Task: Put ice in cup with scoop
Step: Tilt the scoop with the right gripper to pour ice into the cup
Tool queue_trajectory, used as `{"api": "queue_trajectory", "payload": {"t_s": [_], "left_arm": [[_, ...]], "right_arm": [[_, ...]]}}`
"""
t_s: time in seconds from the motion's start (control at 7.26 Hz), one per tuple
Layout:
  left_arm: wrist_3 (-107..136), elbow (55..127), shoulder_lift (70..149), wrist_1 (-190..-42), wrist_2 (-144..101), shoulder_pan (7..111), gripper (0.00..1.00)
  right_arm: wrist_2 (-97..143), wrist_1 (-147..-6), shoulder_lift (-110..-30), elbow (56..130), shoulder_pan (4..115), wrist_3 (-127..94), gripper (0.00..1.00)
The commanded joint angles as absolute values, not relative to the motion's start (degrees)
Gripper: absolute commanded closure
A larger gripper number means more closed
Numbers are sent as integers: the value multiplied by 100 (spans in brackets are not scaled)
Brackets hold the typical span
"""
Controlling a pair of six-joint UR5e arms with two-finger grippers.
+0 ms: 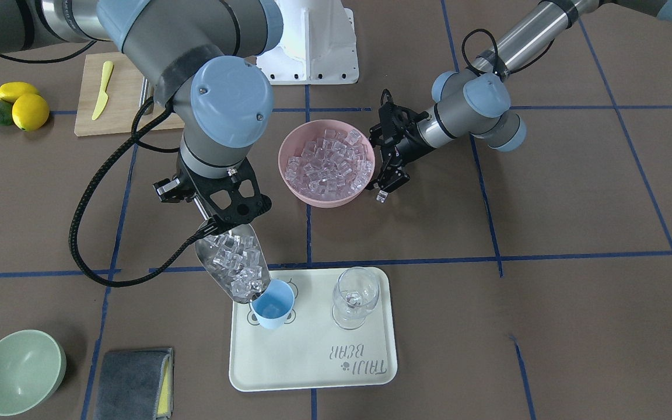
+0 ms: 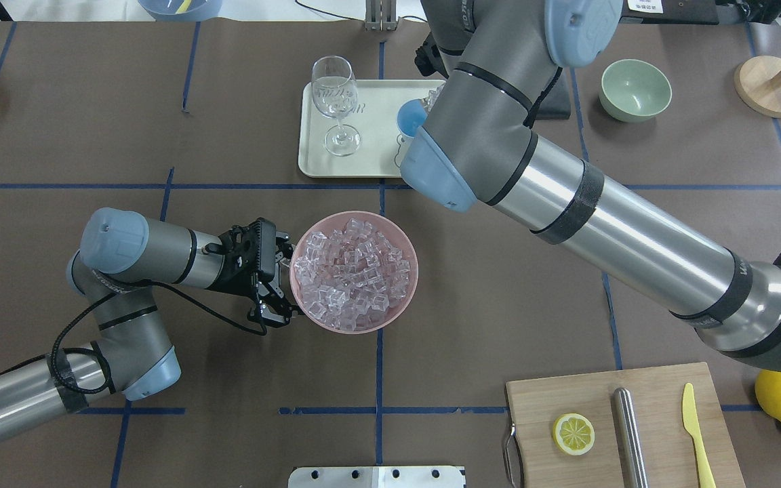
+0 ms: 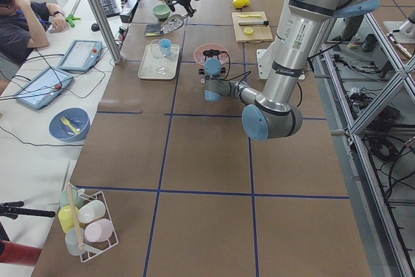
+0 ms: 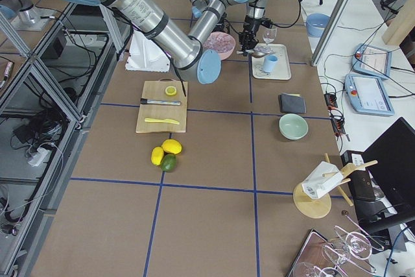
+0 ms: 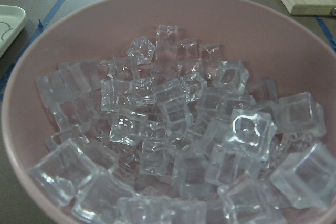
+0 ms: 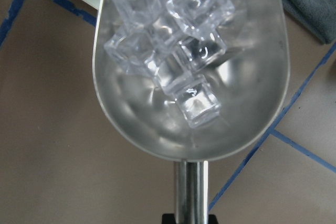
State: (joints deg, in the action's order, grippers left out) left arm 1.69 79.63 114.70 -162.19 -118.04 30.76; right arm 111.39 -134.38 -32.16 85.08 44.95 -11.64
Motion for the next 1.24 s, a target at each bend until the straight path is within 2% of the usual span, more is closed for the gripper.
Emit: {"api": "queue_trajectory", "payload": {"t_s": [0.0, 1.1], "left_arm": [[167, 7963, 11470, -16225, -11804, 3076, 0], [167, 7963, 11470, -16216, -11804, 3076, 0]], "right_arm": [[11118, -13632, -3155, 8508, 4518, -1028, 100], [11092, -13632, -2936, 8033, 4597, -554, 100]]}}
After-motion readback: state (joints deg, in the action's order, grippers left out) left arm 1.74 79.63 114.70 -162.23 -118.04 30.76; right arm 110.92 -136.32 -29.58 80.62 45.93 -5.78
